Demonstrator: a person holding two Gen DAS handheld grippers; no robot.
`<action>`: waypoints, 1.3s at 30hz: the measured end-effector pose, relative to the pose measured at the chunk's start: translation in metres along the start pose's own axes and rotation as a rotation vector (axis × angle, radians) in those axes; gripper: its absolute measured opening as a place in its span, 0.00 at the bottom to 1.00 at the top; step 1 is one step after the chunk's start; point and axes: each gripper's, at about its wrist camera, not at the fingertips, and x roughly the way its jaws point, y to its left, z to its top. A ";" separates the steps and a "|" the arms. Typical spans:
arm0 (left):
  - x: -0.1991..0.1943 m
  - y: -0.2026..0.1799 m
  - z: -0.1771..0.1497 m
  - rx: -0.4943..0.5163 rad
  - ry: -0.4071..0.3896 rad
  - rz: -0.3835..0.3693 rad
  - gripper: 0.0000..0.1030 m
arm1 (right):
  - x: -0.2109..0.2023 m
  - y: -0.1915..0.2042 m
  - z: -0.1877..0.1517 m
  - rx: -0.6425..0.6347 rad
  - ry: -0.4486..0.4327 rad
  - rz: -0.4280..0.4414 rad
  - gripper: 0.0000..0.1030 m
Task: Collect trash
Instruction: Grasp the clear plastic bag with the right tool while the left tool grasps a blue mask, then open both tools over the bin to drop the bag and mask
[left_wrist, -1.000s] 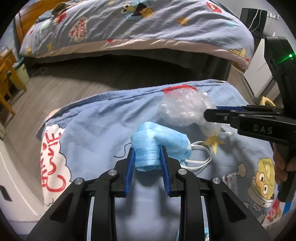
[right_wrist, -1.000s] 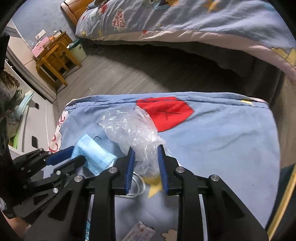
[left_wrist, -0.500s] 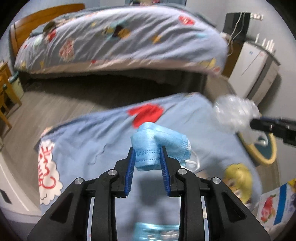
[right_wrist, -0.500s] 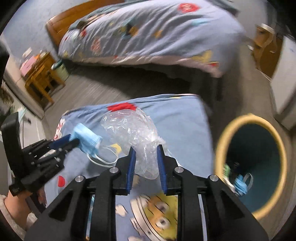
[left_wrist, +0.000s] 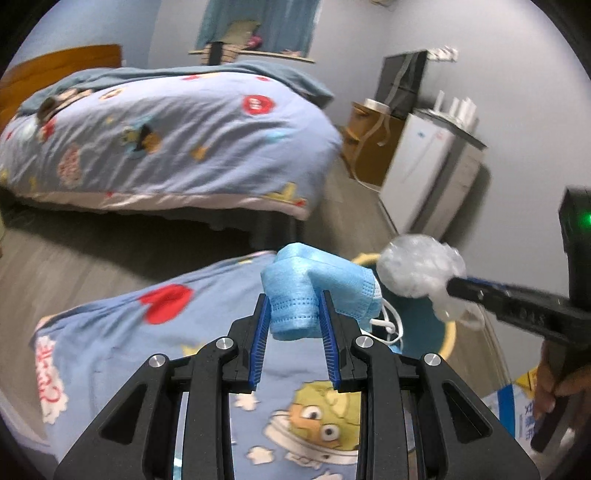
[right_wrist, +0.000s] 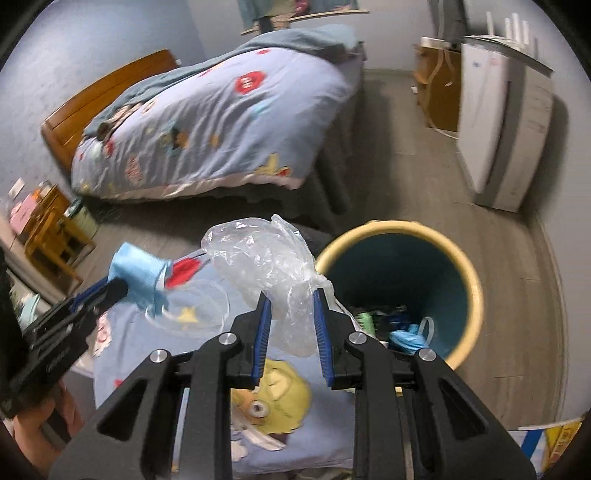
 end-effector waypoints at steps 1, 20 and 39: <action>0.005 -0.009 -0.002 0.025 0.007 -0.007 0.28 | 0.002 -0.012 0.001 0.018 0.005 -0.017 0.22; 0.082 -0.075 -0.027 0.160 0.107 -0.067 0.28 | 0.055 -0.117 -0.008 0.277 0.112 -0.036 0.22; 0.127 -0.107 -0.040 0.177 0.137 -0.106 0.39 | 0.064 -0.136 -0.006 0.258 0.105 -0.140 0.38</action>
